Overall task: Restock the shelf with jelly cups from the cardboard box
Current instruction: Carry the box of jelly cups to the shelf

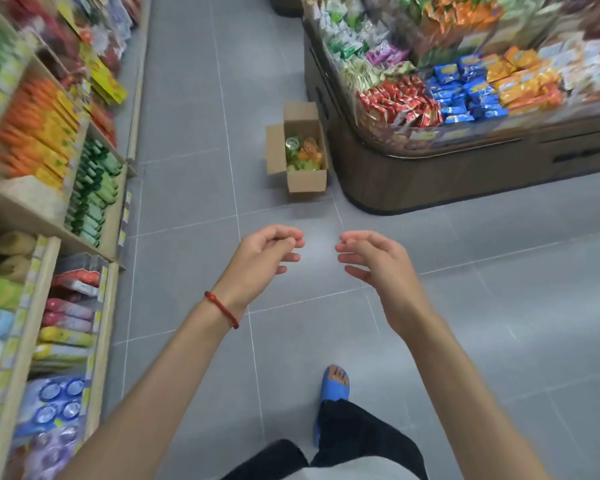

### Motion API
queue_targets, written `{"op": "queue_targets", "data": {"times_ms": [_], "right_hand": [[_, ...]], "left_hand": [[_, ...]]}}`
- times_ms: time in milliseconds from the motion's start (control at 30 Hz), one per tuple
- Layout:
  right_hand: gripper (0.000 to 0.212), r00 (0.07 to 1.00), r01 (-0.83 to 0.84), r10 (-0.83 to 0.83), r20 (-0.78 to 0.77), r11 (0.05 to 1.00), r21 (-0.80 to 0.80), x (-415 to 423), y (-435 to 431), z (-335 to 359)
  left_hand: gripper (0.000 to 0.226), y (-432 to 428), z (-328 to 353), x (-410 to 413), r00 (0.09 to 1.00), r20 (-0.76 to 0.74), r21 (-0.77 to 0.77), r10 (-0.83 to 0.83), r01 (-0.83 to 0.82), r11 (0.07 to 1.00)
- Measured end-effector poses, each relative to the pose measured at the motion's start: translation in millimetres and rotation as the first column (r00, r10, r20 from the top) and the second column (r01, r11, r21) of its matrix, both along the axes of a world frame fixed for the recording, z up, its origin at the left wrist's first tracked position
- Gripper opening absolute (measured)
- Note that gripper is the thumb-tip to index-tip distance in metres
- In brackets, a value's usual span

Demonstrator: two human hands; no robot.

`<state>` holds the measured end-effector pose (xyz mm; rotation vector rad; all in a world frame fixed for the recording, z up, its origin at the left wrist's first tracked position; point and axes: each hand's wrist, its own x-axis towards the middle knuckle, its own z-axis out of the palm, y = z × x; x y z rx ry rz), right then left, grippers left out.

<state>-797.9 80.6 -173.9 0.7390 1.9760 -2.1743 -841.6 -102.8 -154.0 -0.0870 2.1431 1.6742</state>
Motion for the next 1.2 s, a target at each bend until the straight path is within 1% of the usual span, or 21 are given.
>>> {"op": "queue_targets", "data": {"times_ms": [167,233,300,467,567,667,800,900,1000,1100,1200], "right_hand": [[0.019,0.993,-0.109,0.107,0.044,0.993,0.046,-142.5,32.0,-4.1],[0.019,0.991,-0.127,0.124,0.045,0.991,0.047,-186.0,39.8,-8.2],[0.020,0.989,-0.137,0.134,0.065,0.989,0.046,-246.2,47.8,-16.1],[0.020,0.990,-0.115,0.109,0.087,0.991,0.065,-392.3,60.8,-38.4],[0.021,0.986,-0.099,0.085,0.141,0.991,0.093,-472.0,65.7,-46.8],[0.020,0.984,-0.094,0.079,0.158,0.992,0.088,-554.3,71.3,-56.0],[0.020,0.976,-0.096,0.081,0.201,0.993,0.067,-643.0,80.2,-70.2],[0.020,0.969,-0.106,0.095,0.226,0.994,0.037,-708.6,93.4,-90.7],[0.020,0.958,-0.116,0.101,0.270,0.992,0.041,-773.1,113.4,-120.1],[0.020,0.944,-0.129,0.112,0.311,0.991,0.036,-833.3,127.6,-148.4],[0.018,0.929,-0.117,0.096,0.357,0.992,0.039,-880.7,136.7,-174.3]], "left_hand": [[0.020,28.5,-6.8,-124.9,0.997,0.039,-0.006,0.061,-0.060,0.998],[0.020,31.8,-11.4,-164.2,0.996,0.048,-0.007,0.073,-0.073,0.997],[0.020,34.5,-21.4,-222.9,0.993,0.065,-0.005,0.101,-0.100,0.995],[0.020,37.4,-53.6,-373.6,0.990,0.094,0.005,0.110,-0.111,0.994],[0.022,40.5,-61.6,-461.0,0.985,0.130,-0.007,0.112,-0.112,0.994],[0.023,49.2,-68.5,-547.4,0.987,0.139,-0.006,0.075,-0.075,0.997],[0.022,63.7,-81.1,-638.8,0.982,0.187,-0.037,0.040,-0.033,0.999],[0.022,78.2,-101.1,-703.1,0.972,0.231,-0.054,0.050,-0.039,0.998],[0.022,98.9,-131.8,-770.3,0.960,0.267,-0.074,0.080,-0.062,0.995],[0.022,117.2,-160.3,-829.3,0.934,0.321,-0.096,0.157,-0.133,0.986],[0.020,130.6,-190.0,-874.3,0.910,0.369,-0.106,0.189,-0.161,0.981]]}}
